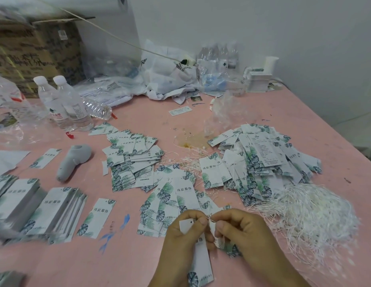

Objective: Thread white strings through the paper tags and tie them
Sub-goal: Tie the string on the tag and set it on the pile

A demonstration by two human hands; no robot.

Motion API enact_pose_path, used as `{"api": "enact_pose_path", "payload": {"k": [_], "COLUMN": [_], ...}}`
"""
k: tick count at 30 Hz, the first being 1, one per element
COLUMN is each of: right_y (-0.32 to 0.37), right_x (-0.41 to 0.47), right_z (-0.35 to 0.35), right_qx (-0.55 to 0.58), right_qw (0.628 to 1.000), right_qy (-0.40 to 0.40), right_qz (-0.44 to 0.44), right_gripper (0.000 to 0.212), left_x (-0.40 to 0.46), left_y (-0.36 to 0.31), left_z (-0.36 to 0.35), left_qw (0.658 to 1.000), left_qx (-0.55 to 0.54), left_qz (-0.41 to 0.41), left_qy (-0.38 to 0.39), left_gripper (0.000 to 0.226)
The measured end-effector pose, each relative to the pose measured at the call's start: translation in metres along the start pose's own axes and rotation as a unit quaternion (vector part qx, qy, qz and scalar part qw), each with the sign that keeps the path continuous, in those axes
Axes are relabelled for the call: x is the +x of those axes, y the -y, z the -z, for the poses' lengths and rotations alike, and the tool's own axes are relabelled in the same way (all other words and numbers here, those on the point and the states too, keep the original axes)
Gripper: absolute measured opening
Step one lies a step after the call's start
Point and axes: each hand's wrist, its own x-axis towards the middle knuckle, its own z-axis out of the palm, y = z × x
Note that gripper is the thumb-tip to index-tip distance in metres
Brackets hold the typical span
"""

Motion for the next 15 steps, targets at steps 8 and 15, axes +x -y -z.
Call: {"api": "enact_pose_path", "payload": {"k": [8, 15], "right_y": [0.002, 0.009], "right_x": [0.005, 0.002], "right_z": [0.018, 0.024], "right_qx": [0.352, 0.432], "right_qw": [0.927, 0.892], "right_qy": [0.096, 0.090], "right_qz": [-0.091, -0.097], "right_gripper": [0.038, 0.050], "left_x": [-0.001, -0.002], "left_y": [-0.003, -0.004], "left_z": [-0.001, -0.003], "left_qw": [1.000, 0.999], "left_qx": [-0.011, -0.013], "left_qz": [0.004, 0.010], "left_qy": [-0.022, -0.030], "left_gripper": [0.008, 0.006]}}
